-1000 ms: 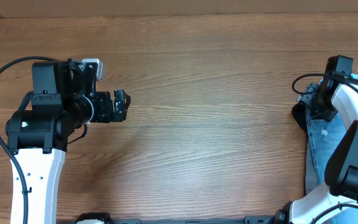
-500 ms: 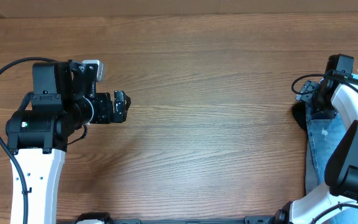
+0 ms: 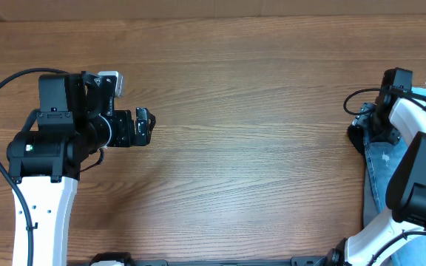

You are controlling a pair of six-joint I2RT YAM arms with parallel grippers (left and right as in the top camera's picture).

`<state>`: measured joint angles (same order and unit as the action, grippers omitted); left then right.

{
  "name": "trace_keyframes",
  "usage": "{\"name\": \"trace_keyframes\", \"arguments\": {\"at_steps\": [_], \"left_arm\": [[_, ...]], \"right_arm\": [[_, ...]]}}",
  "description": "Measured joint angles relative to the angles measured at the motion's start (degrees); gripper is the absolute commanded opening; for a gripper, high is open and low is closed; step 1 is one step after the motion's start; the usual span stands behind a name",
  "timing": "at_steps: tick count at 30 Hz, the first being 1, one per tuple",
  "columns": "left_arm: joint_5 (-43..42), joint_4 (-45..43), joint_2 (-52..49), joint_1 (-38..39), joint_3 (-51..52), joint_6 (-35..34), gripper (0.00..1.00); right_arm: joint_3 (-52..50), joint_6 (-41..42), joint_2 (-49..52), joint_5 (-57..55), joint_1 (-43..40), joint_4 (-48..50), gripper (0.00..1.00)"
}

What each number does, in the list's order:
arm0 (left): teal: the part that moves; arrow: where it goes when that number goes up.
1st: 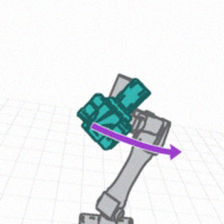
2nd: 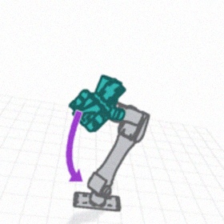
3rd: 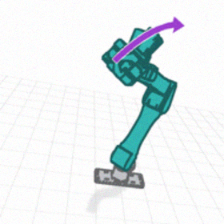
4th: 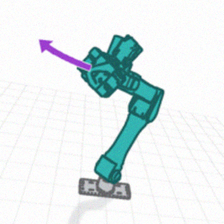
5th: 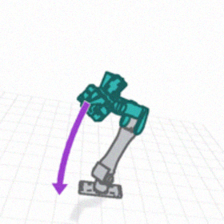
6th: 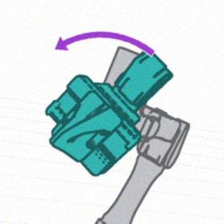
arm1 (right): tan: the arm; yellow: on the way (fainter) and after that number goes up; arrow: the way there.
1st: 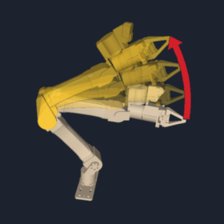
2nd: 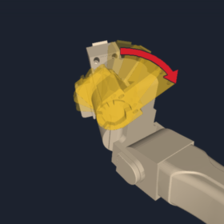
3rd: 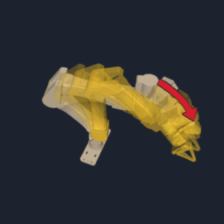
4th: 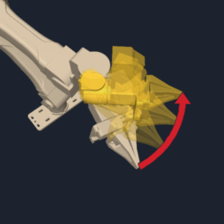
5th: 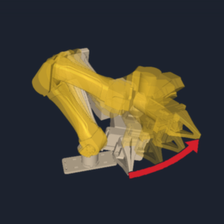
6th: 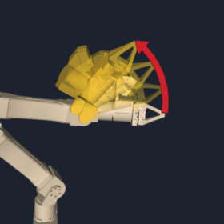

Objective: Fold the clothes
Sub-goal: 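Reach the right gripper into the clothes pile and grasp the jeans waistband, then lift the light-blue jeans from the pile with the right gripper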

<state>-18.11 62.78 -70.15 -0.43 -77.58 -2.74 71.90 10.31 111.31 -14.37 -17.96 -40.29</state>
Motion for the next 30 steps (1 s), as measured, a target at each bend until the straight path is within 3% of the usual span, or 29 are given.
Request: {"name": "trace_keyframes", "arguments": {"at_steps": [2, 7, 9, 18, 30], "left_arm": [[0.0, 0.0, 0.0, 0.0, 0.0, 0.0, 1.0], [0.0, 0.0, 0.0, 0.0, 0.0, 0.0, 1.0], [0.0, 0.0, 0.0, 0.0, 0.0, 0.0, 1.0], [0.0, 0.0, 0.0, 0.0, 0.0, 0.4, 1.0], [-0.2, 0.0, 0.0, 0.0, 0.0, 1.5, 1.0]], "right_arm": [[0.1, 0.0, 0.0, -0.4, 0.4, 0.0, 0.64], [0.1, 1.5, 0.0, -3.4, 1.3, -0.9, 0.15], [0.2, 2.7, 0.0, -4.9, 1.5, -1.6, 0.05], [3.9, 7.3, -1.4, -5.6, 1.4, -6.9, 0.04], [7.7, 9.6, -14.8, -5.9, -1.6, -9.0, 0.05]]}}
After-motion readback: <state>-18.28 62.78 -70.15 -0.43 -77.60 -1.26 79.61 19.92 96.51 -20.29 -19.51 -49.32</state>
